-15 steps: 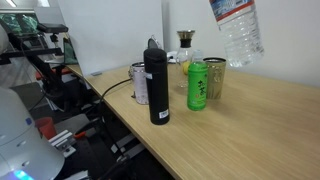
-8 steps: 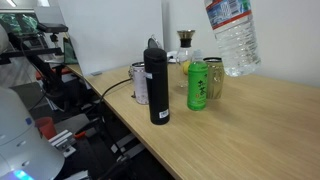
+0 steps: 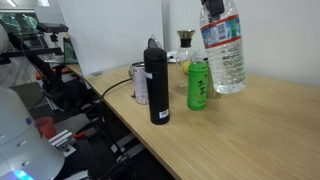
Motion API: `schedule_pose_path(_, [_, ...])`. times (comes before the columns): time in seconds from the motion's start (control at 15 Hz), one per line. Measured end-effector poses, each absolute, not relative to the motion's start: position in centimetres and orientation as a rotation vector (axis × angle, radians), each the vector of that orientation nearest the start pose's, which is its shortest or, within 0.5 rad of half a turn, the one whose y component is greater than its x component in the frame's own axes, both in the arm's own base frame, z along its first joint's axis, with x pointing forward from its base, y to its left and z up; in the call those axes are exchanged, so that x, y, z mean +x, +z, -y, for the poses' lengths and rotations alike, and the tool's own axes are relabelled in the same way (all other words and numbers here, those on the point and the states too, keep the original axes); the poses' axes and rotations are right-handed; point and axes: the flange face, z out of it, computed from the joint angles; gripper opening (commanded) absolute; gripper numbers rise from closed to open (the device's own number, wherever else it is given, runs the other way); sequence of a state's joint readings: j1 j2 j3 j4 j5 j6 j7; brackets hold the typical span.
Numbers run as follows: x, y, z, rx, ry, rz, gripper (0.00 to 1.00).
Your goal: Move the water from the left to the right
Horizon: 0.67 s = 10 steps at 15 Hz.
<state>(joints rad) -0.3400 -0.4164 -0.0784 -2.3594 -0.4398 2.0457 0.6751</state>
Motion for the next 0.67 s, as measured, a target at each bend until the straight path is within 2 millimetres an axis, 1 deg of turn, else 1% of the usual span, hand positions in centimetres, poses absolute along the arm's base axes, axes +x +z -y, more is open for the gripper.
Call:
schedule_pose_path(0.2, [40.3, 47.4, 21.3, -2.959, -0.191, -1.758, 0.15])
schedule_pose_path(0.4, [41.5, 46.1, 22.4, -2.758, -0.149, -1.974, 0.15])
schedule_pose_path(0.53, [41.7, 45.6, 23.1, -2.64, -0.124, -2.083, 0.15])
schedule_pose_path(0.67, [41.6, 44.5, 23.6, -2.562, -0.095, -2.172, 0.15])
